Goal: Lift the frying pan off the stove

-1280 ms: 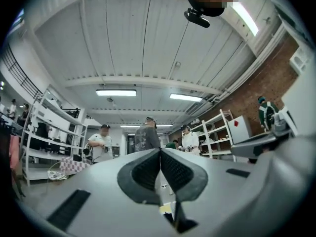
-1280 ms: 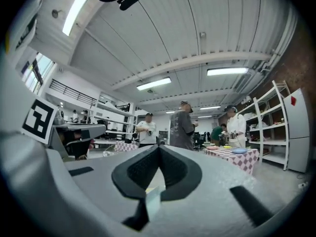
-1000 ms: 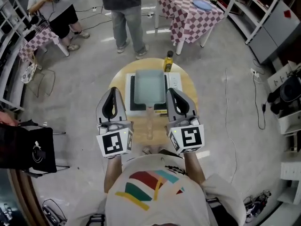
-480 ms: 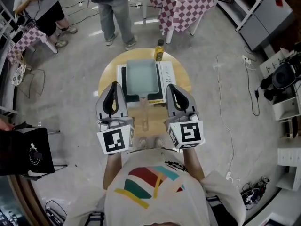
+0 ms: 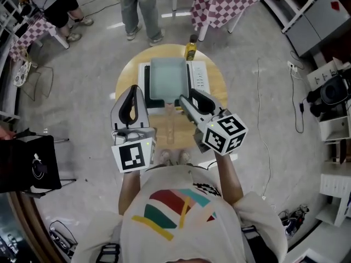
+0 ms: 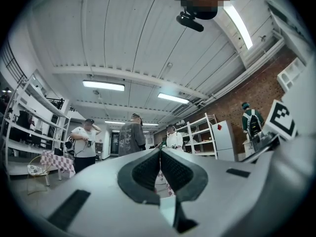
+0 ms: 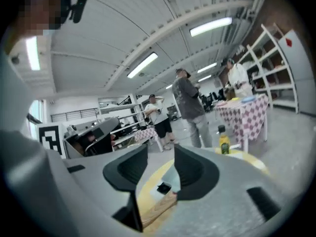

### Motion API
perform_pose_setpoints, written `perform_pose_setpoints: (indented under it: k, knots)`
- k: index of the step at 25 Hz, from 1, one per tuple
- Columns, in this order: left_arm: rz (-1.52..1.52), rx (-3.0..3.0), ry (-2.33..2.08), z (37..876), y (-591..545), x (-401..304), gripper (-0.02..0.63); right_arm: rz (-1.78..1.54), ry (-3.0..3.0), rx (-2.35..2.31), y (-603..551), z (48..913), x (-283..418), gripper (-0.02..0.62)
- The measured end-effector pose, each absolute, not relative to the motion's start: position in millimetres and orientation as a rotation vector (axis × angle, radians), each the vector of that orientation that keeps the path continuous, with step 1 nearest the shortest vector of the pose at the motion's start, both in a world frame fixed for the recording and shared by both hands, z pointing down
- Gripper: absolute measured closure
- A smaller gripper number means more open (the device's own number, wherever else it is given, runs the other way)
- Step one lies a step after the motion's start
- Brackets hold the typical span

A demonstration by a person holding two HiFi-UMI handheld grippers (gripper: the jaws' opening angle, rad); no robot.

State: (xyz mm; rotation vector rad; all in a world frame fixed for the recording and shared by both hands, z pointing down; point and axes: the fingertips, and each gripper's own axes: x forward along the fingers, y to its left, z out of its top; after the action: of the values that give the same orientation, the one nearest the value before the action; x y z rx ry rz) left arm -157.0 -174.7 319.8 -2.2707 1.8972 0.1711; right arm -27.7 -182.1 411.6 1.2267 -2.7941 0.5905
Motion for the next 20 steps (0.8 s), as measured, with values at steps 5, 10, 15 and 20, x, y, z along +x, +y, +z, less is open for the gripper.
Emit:
perform_pose_setpoints:
  k: [5, 10, 15, 20]
  knots:
    - [0.150, -2.285, 1.898, 332, -179, -158, 0.600, 1.163, -2.816, 0.907, -180, 451, -39, 0.341]
    - [0.137, -2.312, 1.896, 347, -188, -158, 0.598, 1.568, -2.755, 0.627, -184, 484, -49, 0.296]
    - [-0.005, -2.382, 1.905, 377, -188, -158, 0.598, 1.777, -2.548, 0.577, -184, 547, -50, 0.288]
    - [-0.057, -2.395, 1.954, 399, -192, -167, 0.600, 1.918, -2.446, 0.429, -175, 583, -72, 0.281]
